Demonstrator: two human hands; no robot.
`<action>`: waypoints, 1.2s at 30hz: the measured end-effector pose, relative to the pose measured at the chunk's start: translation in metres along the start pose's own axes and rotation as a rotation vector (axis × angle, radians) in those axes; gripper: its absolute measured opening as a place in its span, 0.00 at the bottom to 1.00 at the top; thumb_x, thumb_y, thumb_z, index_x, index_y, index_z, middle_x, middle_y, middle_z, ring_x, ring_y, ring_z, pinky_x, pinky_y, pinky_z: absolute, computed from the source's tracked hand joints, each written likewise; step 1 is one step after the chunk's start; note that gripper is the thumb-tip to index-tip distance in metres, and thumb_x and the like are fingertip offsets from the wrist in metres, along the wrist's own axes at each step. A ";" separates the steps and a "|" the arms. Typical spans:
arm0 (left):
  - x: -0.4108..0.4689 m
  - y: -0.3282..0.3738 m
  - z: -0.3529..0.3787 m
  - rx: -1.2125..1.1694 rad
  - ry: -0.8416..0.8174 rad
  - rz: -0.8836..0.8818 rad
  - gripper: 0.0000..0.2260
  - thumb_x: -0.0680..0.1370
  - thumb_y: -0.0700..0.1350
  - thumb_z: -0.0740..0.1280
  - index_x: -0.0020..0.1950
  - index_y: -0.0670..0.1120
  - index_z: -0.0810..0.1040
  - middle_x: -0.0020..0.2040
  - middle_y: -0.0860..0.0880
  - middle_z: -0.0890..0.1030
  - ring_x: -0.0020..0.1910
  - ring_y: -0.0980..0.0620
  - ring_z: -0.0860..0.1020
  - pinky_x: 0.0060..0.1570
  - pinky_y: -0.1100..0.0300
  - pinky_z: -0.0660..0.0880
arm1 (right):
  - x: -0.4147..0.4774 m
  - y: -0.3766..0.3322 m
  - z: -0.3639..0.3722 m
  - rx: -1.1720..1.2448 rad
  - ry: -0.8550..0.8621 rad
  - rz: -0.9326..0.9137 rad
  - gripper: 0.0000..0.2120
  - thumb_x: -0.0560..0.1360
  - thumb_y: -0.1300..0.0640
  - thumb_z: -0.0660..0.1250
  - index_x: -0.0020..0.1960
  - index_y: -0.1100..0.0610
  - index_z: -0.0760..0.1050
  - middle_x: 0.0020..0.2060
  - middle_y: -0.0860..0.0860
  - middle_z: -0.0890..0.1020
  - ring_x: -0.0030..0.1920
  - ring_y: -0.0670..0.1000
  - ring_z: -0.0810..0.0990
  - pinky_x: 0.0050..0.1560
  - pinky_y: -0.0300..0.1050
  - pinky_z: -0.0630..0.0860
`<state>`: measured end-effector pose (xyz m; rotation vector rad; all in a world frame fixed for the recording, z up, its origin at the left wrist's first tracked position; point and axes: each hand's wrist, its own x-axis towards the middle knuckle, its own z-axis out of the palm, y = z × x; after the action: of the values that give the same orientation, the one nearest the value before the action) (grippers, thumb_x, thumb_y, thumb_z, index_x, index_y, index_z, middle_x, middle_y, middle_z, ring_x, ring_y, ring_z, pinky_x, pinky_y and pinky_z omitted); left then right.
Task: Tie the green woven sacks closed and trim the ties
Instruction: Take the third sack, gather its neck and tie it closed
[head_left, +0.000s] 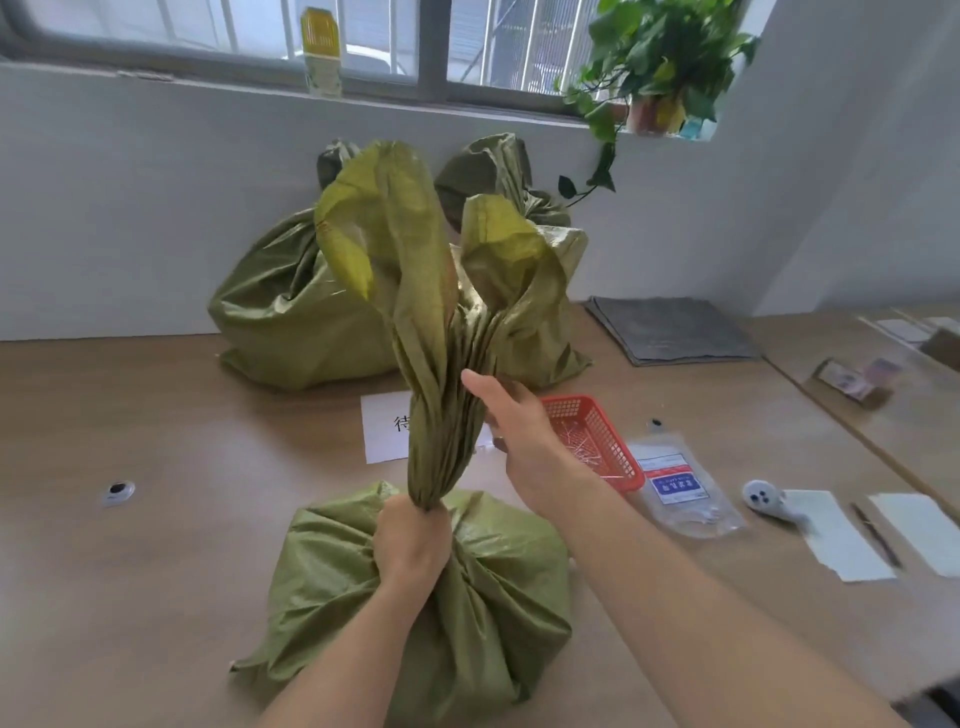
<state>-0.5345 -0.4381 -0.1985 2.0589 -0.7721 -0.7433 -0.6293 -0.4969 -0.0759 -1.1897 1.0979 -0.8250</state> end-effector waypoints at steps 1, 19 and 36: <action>-0.001 0.003 0.002 0.008 -0.003 -0.001 0.12 0.75 0.37 0.61 0.31 0.41 0.74 0.32 0.42 0.77 0.33 0.39 0.74 0.33 0.54 0.68 | -0.002 0.005 -0.001 0.016 0.018 0.018 0.21 0.77 0.44 0.72 0.66 0.52 0.77 0.50 0.39 0.82 0.49 0.39 0.77 0.55 0.42 0.69; -0.031 0.079 0.065 0.648 -0.089 0.387 0.10 0.75 0.45 0.59 0.45 0.46 0.79 0.42 0.45 0.81 0.42 0.40 0.80 0.43 0.52 0.77 | -0.006 0.094 -0.112 0.291 0.582 0.051 0.33 0.75 0.33 0.60 0.60 0.62 0.76 0.56 0.66 0.79 0.56 0.59 0.81 0.65 0.66 0.76; -0.079 0.151 0.224 1.054 -0.093 0.191 0.06 0.75 0.43 0.62 0.39 0.50 0.67 0.40 0.50 0.75 0.46 0.44 0.78 0.45 0.55 0.71 | 0.052 0.193 -0.329 0.095 0.597 0.303 0.15 0.77 0.48 0.60 0.44 0.55 0.82 0.46 0.54 0.86 0.52 0.61 0.82 0.56 0.50 0.78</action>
<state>-0.7862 -0.5610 -0.1690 2.7903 -1.6289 -0.3223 -0.9391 -0.6012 -0.2796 -0.6791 1.6549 -1.0073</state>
